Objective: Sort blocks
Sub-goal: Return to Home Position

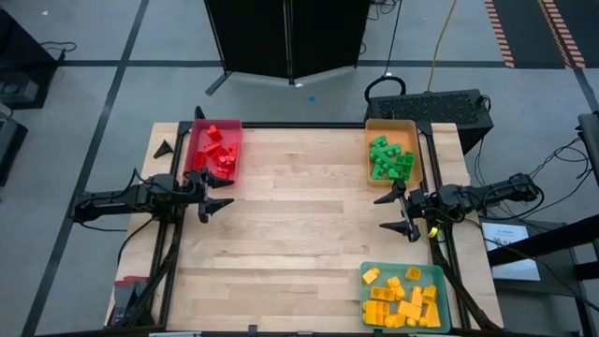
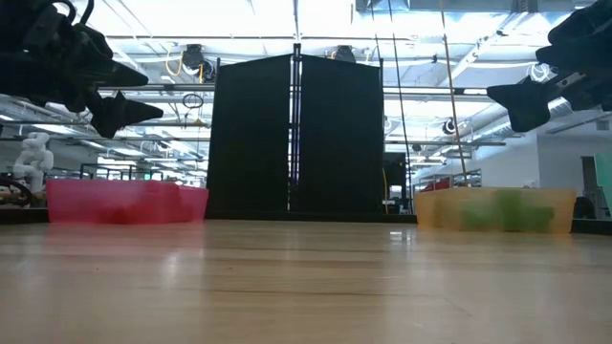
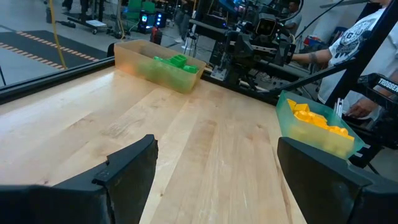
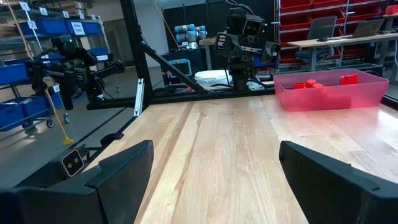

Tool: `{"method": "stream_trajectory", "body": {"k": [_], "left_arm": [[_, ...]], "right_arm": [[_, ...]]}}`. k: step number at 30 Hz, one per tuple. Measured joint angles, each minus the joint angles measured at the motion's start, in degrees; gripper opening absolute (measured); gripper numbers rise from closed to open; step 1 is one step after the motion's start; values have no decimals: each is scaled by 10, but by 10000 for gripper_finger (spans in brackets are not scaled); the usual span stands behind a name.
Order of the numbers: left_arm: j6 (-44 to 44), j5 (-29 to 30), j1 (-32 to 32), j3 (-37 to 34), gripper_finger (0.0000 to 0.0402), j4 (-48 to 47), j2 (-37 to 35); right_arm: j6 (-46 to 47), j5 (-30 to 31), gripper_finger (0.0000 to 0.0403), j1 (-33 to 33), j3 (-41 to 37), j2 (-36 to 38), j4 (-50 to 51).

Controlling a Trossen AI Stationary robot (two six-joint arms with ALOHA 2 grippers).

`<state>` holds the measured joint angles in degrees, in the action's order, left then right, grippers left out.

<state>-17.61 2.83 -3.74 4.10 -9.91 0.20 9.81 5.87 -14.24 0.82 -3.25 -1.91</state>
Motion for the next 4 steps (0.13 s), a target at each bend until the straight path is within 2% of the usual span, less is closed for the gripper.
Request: {"method": "stream_trajectory", "body": {"k": [4], "left_arm": [[0,0,0,0,331,0,0]], "right_arm": [[0,0,343,0,0,0,0]]}}
